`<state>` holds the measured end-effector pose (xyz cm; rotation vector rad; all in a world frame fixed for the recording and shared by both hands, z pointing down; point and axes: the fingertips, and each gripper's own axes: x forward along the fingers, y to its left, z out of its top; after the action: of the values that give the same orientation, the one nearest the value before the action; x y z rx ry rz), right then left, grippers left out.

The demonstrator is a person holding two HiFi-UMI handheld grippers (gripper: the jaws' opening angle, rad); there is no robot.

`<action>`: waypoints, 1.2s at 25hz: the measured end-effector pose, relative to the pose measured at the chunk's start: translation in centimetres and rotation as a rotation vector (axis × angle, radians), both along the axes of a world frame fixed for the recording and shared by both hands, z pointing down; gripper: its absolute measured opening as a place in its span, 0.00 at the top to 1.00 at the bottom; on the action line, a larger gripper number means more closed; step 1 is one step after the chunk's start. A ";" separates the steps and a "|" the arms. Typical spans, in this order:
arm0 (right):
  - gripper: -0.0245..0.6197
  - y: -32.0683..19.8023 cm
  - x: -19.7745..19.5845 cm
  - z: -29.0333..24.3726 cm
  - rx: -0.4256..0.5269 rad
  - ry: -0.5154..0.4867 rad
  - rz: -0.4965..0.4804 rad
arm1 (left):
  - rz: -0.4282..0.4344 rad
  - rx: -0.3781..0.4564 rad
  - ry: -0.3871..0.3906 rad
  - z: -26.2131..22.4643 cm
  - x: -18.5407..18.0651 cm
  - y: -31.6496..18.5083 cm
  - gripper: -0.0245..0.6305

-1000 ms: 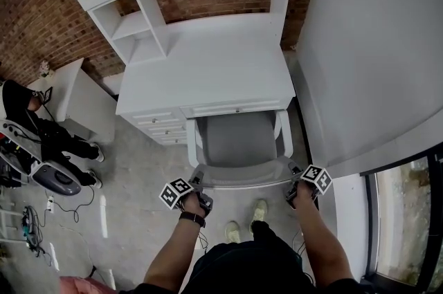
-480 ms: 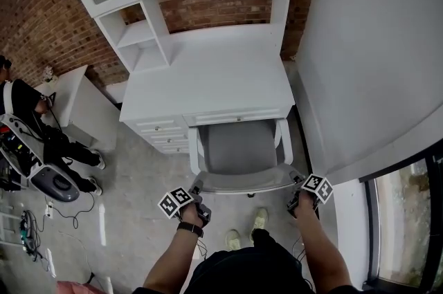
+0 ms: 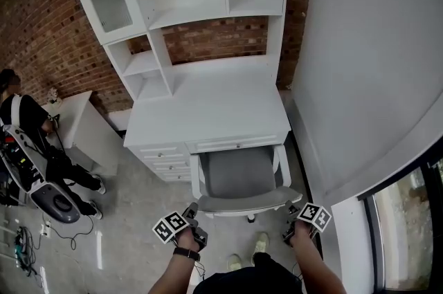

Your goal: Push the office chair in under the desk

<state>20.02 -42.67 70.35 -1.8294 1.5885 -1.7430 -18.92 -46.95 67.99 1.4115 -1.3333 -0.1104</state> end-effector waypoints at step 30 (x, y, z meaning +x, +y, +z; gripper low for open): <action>0.95 -6.4 -10.1 -31.1 0.808 0.724 -0.445 | 0.504 0.887 -0.387 -31.0 12.0 -3.2 0.95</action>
<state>9.91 -49.08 39.22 -1.7861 2.5819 -0.2842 -6.95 -50.15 36.94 2.5906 -1.2293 -0.0979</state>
